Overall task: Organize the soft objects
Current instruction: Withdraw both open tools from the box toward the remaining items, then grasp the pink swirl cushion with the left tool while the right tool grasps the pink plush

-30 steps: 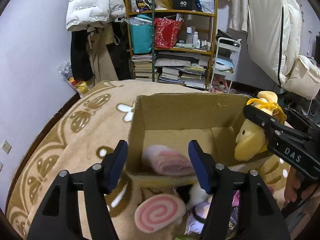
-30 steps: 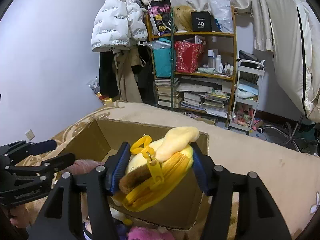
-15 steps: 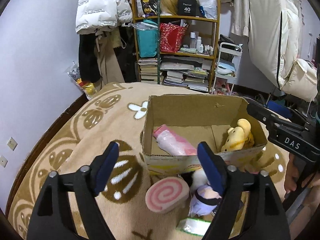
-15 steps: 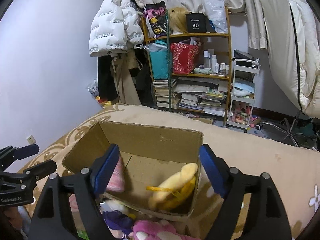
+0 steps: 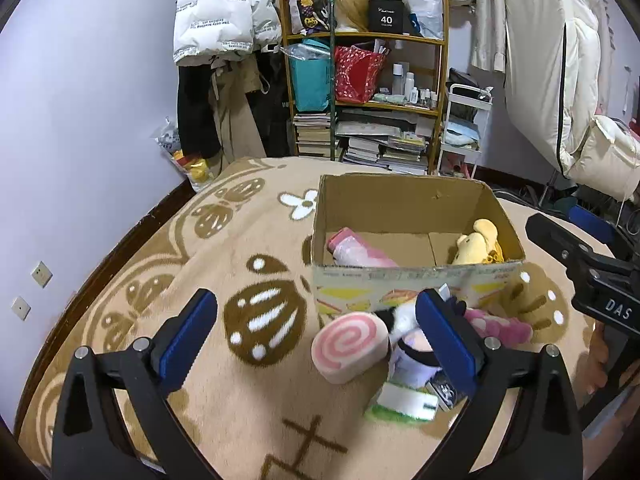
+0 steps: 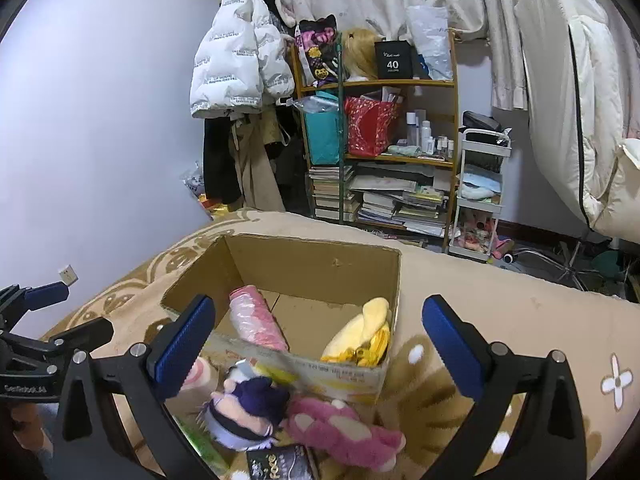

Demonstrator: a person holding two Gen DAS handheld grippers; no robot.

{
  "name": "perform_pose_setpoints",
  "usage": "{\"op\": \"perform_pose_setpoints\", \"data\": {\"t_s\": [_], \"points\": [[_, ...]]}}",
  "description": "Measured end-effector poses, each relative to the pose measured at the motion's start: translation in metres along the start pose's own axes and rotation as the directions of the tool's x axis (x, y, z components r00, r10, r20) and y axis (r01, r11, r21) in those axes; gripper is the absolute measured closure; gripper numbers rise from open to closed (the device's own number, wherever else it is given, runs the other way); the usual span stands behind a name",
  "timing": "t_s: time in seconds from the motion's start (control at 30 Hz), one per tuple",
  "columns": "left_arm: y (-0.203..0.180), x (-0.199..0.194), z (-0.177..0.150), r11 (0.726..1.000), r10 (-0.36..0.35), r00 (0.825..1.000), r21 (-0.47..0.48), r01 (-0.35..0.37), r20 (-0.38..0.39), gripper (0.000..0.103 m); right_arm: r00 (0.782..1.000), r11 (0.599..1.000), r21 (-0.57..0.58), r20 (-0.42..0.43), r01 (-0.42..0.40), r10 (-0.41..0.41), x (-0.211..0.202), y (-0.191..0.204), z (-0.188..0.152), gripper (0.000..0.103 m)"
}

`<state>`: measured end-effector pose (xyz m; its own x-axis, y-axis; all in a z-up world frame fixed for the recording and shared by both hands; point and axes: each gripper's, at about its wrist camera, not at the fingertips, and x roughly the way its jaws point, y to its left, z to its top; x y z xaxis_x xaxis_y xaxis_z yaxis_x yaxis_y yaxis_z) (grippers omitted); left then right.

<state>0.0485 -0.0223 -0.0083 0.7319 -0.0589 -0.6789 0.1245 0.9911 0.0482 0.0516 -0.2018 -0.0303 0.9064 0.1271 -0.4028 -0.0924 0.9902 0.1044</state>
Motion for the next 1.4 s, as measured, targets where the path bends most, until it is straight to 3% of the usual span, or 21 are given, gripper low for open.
{"op": "perform_pose_setpoints", "data": {"t_s": [0.37,0.8,1.1,1.4], "points": [[0.004,-0.004,-0.012,1.000,0.023,0.999,0.004,-0.023,-0.041,0.003,0.999,0.999,0.044,-0.046,0.016,-0.014,-0.017,-0.002,-0.016,0.000],[0.000,0.034,-0.017,1.000,-0.013,0.990,-0.019,0.011,-0.138,0.003,0.991,0.997,0.070,-0.132,0.026,-0.016,0.005,-0.009,-0.026,0.000],[0.000,0.066,-0.018,0.998,-0.036,0.974,-0.061,0.023,-0.222,0.003,0.962,0.993,0.109,-0.273,0.049,-0.017,0.038,-0.016,-0.037,0.000],[-0.003,0.092,-0.017,0.995,-0.073,0.962,-0.085,0.052,-0.262,0.003,0.940,0.991,0.116,-0.341,0.068,-0.024,0.058,-0.018,-0.048,0.000]]}}
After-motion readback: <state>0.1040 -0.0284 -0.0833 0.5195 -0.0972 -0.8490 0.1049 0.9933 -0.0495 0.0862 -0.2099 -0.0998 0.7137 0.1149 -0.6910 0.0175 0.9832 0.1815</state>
